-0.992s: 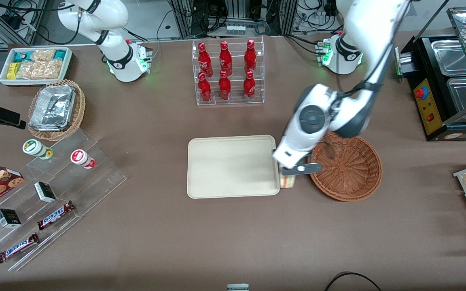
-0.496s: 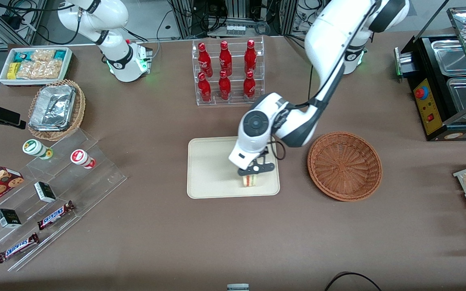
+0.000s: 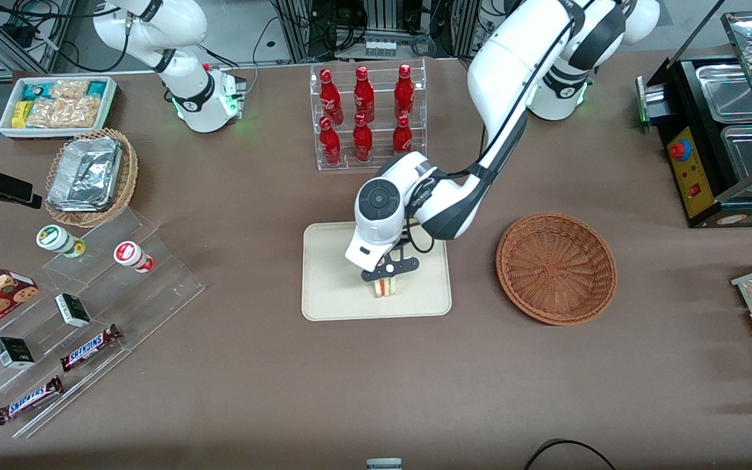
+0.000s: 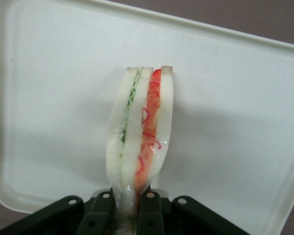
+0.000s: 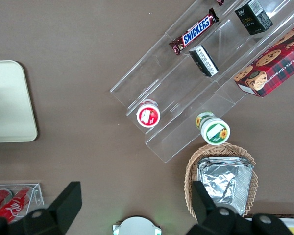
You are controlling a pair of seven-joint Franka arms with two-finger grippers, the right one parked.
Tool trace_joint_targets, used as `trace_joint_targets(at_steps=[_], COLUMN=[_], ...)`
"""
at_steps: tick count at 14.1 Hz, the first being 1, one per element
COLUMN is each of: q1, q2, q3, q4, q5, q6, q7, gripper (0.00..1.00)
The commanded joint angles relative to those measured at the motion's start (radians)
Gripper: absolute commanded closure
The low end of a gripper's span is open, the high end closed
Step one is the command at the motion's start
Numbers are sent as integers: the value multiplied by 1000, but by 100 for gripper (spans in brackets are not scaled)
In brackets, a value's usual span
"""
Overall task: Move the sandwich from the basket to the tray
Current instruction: 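Lower the sandwich onto the white tray and open the left gripper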
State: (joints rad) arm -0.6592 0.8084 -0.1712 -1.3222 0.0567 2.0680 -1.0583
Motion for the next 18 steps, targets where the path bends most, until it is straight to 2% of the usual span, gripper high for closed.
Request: trace_joint_targets(at_steps=[1, 2, 3, 4, 10, 12, 18], q1=[-23, -23, -23, -23, -10, -10, -7], q2=[37, 43, 47, 48, -38, -69, -181], q3=[16, 16, 16, 16, 18, 24, 155], q4=[57, 67, 70, 69, 66, 78, 75], q5=[22, 22, 22, 23, 45, 43, 28], q6=[-17, -16, -16, -16, -42, -109, -195], q7=[-40, -45, -49, -52, -29, 4, 207], gripper=[100, 100, 64, 1, 0, 0, 0])
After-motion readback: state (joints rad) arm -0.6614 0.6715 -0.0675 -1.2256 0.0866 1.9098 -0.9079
